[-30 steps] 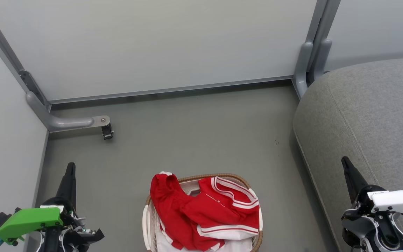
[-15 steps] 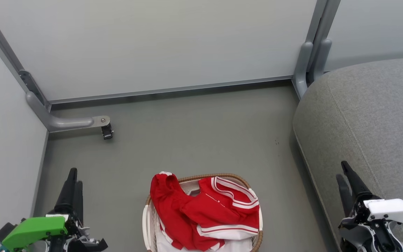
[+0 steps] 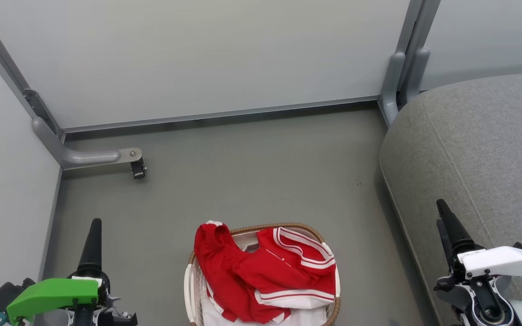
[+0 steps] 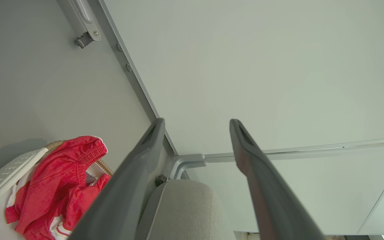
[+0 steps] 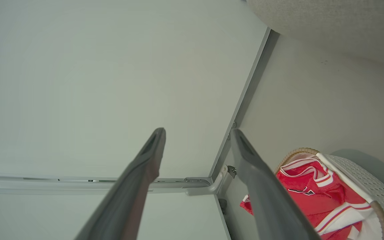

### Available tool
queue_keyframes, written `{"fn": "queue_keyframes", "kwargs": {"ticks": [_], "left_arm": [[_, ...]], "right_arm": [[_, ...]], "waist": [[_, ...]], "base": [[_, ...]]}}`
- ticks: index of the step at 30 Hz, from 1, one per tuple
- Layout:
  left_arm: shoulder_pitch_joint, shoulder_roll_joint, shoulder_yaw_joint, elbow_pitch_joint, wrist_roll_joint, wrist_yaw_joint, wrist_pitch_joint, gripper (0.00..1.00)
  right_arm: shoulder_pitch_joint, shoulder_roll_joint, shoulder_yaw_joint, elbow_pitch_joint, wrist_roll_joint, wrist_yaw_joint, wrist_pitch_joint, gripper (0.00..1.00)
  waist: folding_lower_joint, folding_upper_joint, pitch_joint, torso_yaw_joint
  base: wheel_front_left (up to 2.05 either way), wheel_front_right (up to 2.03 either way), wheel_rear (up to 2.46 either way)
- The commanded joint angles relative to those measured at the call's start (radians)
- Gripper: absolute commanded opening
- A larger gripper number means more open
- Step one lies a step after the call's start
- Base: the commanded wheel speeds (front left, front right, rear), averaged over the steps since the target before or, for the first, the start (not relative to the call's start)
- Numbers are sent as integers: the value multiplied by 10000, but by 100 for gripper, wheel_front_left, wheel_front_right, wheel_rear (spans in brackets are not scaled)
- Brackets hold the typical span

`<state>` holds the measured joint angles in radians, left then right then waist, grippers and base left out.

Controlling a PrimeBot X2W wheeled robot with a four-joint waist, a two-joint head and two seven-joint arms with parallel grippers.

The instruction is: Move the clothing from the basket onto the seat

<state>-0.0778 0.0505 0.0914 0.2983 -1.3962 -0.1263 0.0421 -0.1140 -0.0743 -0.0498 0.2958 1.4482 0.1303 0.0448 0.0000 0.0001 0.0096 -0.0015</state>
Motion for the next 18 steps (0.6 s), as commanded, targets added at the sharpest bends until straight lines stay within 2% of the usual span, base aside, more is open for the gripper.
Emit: {"fn": "queue_keyframes", "kwargs": {"ticks": [1,18], "left_arm": [[-322,130,-38,-101,555,-22,-106,100],[-123,139,-189,-38,4119,45,-783,100]], "right_arm": [[-319,-126,108,-142,-439,3,-125,100],[-436,-442,917,-157,-3485,3,-804,100]], "waist": [[0,-1,8,-1],[0,-1,85,6]], "base": [[0,0,0],[0,0,0]]}}
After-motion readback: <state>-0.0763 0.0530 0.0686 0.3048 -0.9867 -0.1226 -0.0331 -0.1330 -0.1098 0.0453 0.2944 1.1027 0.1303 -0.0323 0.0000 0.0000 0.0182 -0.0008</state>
